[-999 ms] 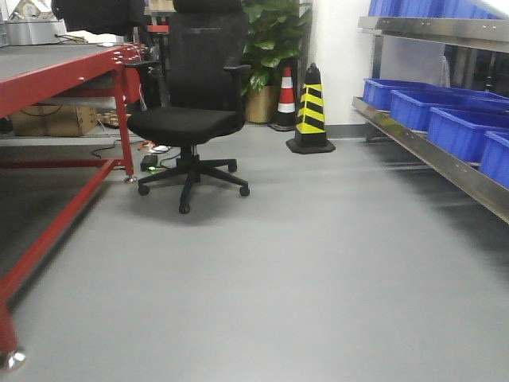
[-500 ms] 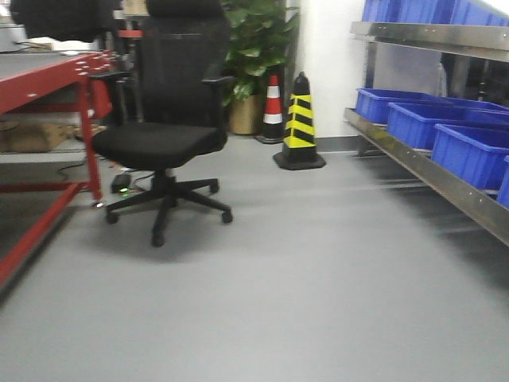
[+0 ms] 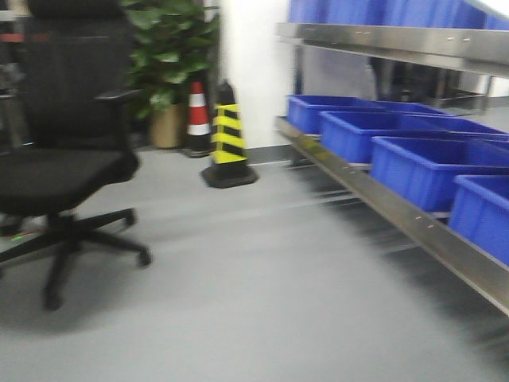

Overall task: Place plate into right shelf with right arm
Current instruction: 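Drive the base to the steel shelf holding the plate in the right gripper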

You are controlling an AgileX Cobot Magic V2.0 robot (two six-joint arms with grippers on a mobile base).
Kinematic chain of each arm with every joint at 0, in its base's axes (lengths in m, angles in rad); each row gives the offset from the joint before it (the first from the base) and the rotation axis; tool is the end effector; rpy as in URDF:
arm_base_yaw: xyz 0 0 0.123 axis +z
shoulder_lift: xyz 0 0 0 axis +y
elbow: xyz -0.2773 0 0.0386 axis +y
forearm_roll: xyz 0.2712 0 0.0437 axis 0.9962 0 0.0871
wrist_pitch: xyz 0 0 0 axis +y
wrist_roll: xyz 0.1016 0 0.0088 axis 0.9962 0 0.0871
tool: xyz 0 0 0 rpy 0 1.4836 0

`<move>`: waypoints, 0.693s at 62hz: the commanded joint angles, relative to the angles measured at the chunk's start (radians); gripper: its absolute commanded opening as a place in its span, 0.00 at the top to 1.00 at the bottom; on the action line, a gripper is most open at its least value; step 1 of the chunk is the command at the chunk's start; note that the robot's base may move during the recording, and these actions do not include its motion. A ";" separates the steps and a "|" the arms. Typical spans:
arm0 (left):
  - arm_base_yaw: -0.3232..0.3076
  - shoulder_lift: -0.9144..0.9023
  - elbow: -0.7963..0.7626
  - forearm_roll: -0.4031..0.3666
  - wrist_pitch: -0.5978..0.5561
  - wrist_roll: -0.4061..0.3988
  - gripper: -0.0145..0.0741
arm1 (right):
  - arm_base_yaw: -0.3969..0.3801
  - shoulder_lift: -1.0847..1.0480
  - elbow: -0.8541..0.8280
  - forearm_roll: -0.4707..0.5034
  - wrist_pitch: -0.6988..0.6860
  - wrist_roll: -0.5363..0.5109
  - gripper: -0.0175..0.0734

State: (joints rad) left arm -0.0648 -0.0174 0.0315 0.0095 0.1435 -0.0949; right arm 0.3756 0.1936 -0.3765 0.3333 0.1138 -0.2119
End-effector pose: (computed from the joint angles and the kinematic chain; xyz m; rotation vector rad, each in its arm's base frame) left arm 0.0954 -0.0061 0.1894 -0.0180 1.6423 -0.1138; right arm 0.0866 0.0383 0.3229 -0.2125 1.4065 0.4358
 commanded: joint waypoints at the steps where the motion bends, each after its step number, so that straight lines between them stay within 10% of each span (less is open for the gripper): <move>1: -0.007 -0.004 0.010 -0.002 -0.086 -0.006 0.89 | 0.001 0.011 -0.032 0.006 -0.099 -0.007 0.75; 43: -0.007 -0.004 0.010 -0.002 -0.086 -0.006 0.89 | 0.001 0.011 -0.032 0.006 -0.099 -0.007 0.75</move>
State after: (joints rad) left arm -0.0648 -0.0174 0.0315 0.0095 0.1435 -0.0949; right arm 0.3756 0.1936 -0.3765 0.3333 0.1138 -0.2119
